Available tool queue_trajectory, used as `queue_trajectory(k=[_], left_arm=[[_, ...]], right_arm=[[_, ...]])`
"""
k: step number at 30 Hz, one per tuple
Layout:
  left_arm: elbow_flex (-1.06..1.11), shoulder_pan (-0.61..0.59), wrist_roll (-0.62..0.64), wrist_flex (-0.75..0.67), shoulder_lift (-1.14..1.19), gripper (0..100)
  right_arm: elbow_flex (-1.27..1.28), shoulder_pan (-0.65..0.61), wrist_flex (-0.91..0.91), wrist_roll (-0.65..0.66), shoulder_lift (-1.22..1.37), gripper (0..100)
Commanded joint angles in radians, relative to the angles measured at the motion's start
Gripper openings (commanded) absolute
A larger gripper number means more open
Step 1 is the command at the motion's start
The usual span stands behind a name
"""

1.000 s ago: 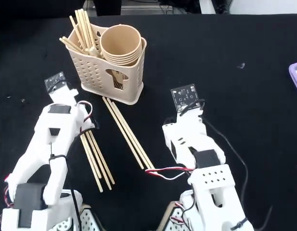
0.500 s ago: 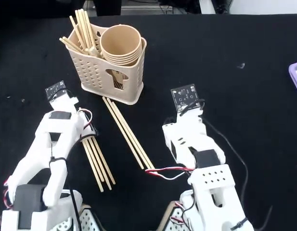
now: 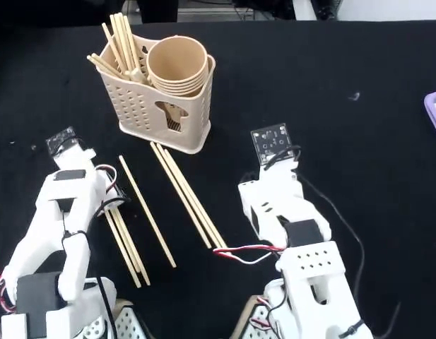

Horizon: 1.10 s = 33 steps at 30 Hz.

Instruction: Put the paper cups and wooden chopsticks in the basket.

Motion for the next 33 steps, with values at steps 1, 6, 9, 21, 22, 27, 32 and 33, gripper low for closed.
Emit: queue_trajectory(k=[1,6,9,21,22,27,32,33], left_arm=[[0.038,-0.018,-0.021,-0.115,-0.017,15],[0.038,-0.016,-0.015,-0.152,-0.020,11],[0.038,-0.016,-0.020,-0.153,-0.028,3],[-0.099,-0.015,-0.002,-0.080,-0.031,3],[-0.133,-0.015,0.018,-0.043,-0.031,3],[-0.321,-0.005,0.063,0.135,-0.031,3],[-0.429,0.028,0.060,0.192,-0.031,3],[-0.450,0.038,0.058,0.212,-0.031,3]], right_arm=[[-0.025,0.012,-0.025,0.002,-0.005,1.5],[-0.024,0.012,-0.025,0.002,-0.005,1.5],[-0.024,0.012,-0.025,0.002,-0.005,1.5],[-0.024,0.012,-0.025,0.002,-0.004,1.5],[-0.024,0.012,-0.025,0.002,-0.004,1.5],[-0.024,0.012,-0.025,0.002,-0.002,1.5],[-0.024,0.012,-0.025,0.002,-0.004,1.5],[-0.024,0.012,-0.025,0.002,-0.004,1.5]])
